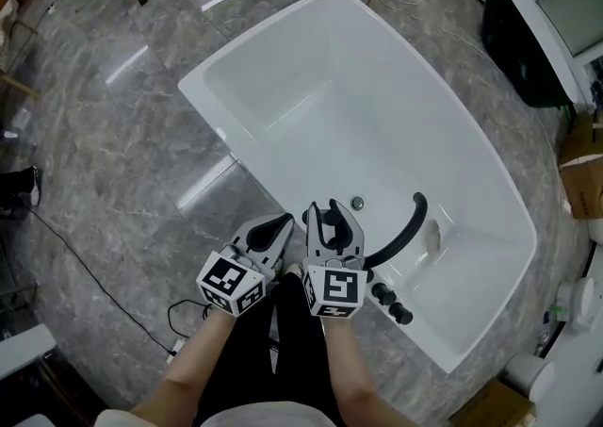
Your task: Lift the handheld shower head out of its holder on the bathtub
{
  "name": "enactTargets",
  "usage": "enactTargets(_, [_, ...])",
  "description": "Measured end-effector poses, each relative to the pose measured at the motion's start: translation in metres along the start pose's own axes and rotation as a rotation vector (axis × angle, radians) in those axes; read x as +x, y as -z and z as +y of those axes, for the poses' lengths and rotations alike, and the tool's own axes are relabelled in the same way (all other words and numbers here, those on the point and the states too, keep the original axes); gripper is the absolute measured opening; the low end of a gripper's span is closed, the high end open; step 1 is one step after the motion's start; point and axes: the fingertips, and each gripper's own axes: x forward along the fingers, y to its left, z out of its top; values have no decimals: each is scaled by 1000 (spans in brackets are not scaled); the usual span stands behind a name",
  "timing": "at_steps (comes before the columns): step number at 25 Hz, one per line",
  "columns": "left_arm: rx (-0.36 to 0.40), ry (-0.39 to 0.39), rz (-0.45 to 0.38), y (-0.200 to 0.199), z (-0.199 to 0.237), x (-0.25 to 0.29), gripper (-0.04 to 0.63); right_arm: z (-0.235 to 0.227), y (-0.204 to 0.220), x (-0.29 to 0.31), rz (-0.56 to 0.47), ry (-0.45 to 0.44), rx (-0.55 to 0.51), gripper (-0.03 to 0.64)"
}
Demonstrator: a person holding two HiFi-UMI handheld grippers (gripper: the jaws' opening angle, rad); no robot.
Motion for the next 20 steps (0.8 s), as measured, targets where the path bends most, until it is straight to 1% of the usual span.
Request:
enactTargets(11, [19,-20,-35,-33,-14,-16,12,-1,-42,-20,-31,-21,-11,135])
enactTargets(20, [26,0,-78,-60,-34,-29,12,14,-75,-40,-66,-67,-63,135])
